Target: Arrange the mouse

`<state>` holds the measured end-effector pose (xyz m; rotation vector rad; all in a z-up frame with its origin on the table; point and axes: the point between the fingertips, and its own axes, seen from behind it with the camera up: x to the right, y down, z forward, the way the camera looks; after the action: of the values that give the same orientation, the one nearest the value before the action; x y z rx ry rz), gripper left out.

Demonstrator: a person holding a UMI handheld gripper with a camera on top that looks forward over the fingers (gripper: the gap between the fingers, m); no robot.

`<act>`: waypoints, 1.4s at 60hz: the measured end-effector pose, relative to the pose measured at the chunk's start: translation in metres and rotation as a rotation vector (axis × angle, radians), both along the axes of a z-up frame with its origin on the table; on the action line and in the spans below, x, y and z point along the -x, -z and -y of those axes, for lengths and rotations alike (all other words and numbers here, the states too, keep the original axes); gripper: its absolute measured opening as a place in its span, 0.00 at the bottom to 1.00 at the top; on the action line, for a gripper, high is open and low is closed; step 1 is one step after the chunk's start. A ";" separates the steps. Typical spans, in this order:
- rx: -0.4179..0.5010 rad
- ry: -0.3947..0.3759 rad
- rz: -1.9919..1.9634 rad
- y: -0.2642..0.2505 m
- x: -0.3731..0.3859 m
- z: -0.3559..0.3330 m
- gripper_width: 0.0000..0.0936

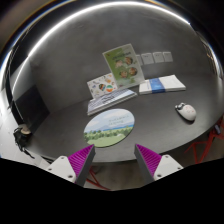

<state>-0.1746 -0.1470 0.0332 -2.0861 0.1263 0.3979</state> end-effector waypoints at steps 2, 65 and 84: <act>0.000 0.027 0.011 -0.001 -0.010 0.000 0.88; -0.027 0.205 0.276 0.043 -0.305 -0.134 0.47; -0.180 0.148 0.281 -0.066 -0.180 -0.131 0.44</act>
<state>0.0057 -0.0163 0.0991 -1.9184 0.0736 0.0230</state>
